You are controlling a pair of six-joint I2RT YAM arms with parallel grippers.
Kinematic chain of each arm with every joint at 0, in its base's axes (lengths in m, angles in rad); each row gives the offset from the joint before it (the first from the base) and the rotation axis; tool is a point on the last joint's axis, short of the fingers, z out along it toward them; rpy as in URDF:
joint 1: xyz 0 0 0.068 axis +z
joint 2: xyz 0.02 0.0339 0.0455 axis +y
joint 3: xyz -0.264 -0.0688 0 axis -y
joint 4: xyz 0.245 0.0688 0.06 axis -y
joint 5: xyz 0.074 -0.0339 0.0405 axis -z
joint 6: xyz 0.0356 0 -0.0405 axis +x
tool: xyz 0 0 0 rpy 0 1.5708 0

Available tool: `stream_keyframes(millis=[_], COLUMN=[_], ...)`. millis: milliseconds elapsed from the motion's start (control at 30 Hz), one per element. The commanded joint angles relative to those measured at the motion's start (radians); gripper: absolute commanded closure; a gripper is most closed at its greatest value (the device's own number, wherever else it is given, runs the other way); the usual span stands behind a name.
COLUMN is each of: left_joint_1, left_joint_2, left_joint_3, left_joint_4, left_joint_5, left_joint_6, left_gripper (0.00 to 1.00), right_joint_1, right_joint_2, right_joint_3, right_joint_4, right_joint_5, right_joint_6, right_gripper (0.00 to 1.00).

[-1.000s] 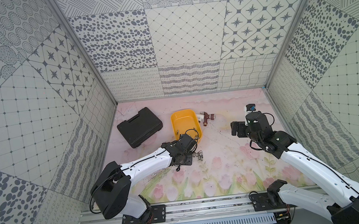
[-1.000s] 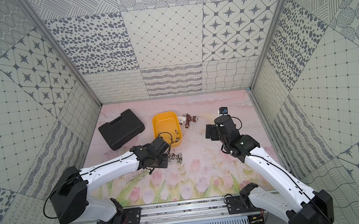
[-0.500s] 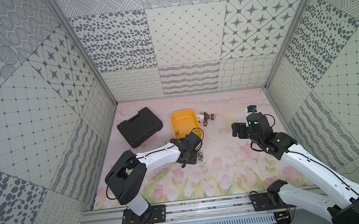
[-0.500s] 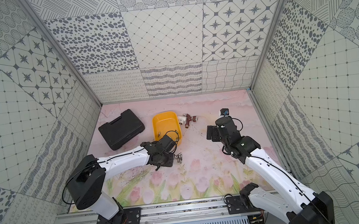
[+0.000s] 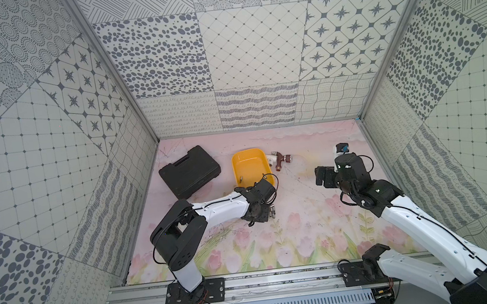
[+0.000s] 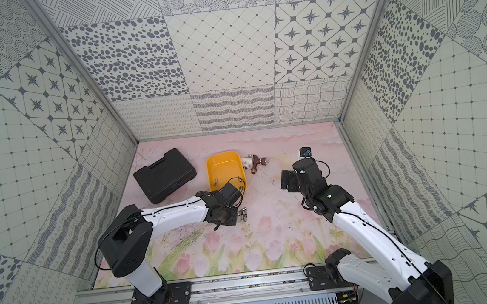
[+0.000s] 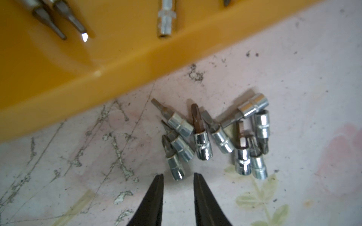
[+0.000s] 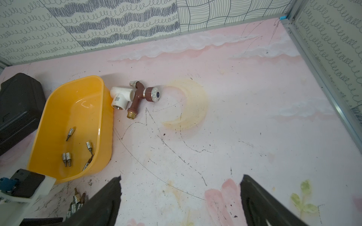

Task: Put the bit on the desktop into the storage box
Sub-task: Pick up the screwdriver bit from the center of the board.

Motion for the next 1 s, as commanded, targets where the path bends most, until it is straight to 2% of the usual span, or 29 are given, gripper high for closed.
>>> stream_keyframes(millis=[0, 667, 967], left_joint_1=[-0.003, -0.002, -0.002], left_joint_2=[0.012, 0.037, 0.038], left_joint_3=[0.007, 0.015, 0.001], left_joint_4=[0.004, 0.02, 0.022], left_joint_5=[-0.043, -0.084, -0.096], left_joint_6=[0.012, 0.017, 0.01], left_gripper=[0.71, 0.78, 0.84], right_joint_1=[-0.008, -0.013, -0.015], right_joint_2=[-0.019, -0.016, -0.02], right_joint_3=[-0.012, -0.012, -0.017], right_joint_4=[0.037, 0.038, 0.038], right_joint_5=[0.014, 0.008, 0.01], right_joint_6=[0.002, 0.002, 0.002], right_gripper=[0.03, 0.03, 0.03])
